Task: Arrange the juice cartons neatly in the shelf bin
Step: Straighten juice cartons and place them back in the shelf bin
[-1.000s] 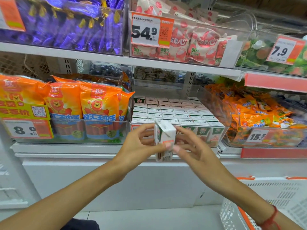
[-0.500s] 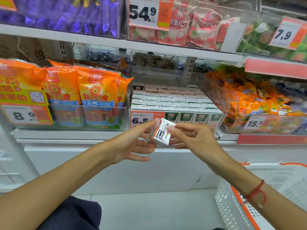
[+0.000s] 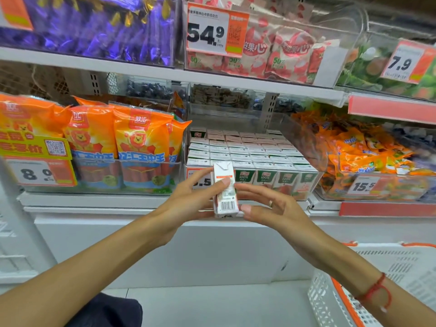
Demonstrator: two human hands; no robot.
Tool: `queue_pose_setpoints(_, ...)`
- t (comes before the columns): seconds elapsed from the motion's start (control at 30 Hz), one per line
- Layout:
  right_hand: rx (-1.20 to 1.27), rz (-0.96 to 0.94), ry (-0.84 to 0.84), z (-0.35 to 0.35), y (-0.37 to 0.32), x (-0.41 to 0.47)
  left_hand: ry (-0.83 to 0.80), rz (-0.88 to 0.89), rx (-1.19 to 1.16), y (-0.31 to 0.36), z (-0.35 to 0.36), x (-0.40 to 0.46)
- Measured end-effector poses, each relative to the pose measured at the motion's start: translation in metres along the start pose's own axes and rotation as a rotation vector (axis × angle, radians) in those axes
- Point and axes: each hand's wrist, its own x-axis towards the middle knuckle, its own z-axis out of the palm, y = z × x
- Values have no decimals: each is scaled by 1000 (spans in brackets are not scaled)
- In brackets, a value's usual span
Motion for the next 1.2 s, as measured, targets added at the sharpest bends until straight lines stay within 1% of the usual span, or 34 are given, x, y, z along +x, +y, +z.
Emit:
queue_pose_setpoints(0.07,131,20,77,-2,1,2,44,68,-43,2,3,1)
queue_pose_setpoints(0.1,165,33,113,-2,2,3,49,84,-55,3,4,1)
queue_pose_setpoints(0.13,146,35,145,-2,2,4,34,88,-54,4,5,1)
queue_pose_setpoints(0.27,-62,-15,254,-5,-2,6,-202,55,10,3,9,-1)
queue_pose_setpoints(0.33,-110,-22,216,-11,-5,6,-289,42,2,2,8,-1)
queue_pose_setpoints(0.43,-191,-47,116,-14,-7,5,-364,16,49,4,6,-3)
queue_pose_setpoints(0.53,-206,-172,136,-12,-11,5,-391,30,122,11,5,-5)
queue_pose_setpoints(0.57,-201,-213,162,-11,-12,6,-362,60,167,15,4,-4)
queue_pose_setpoints(0.63,-179,-267,217,-10,-15,11,-217,182,228,20,1,2)
queue_pose_setpoints(0.67,-164,-286,248,-10,-16,15,-101,275,258,22,-2,7)
queue_pose_setpoints(0.7,-153,-307,284,-11,-18,20,60,389,333,24,-8,14)
queue_pose_setpoints(0.73,-151,-331,322,-13,-20,26,253,520,478,25,-16,19)
queue_pose_setpoints(0.77,-160,-355,359,-14,-22,34,442,659,681,28,-26,25)
queue_pose_setpoints(0.8,-179,-377,395,-17,-25,44,577,786,889,31,-37,30)
queue_pose_setpoints(0.83,-198,-397,425,-20,-27,55,650,880,1067,31,-49,38)
queue_pose_setpoints(0.87,-208,-415,447,-22,-29,67,680,925,1205,30,-59,46)
queue_pose_setpoints(0.9,-212,-428,455,-24,-31,81,686,920,1302,27,-68,53)
queue_pose_setpoints(1.0,-314,-456,426,-26,-32,127,712,830,1443,13,-83,71)
queue_pose_setpoints(1.1,-477,-459,381,-26,-26,172,748,838,1520,-1,-88,80)
queue_pose_setpoints(1.2,-638,-468,361,-24,-15,214,787,881,1503,-6,-89,84)
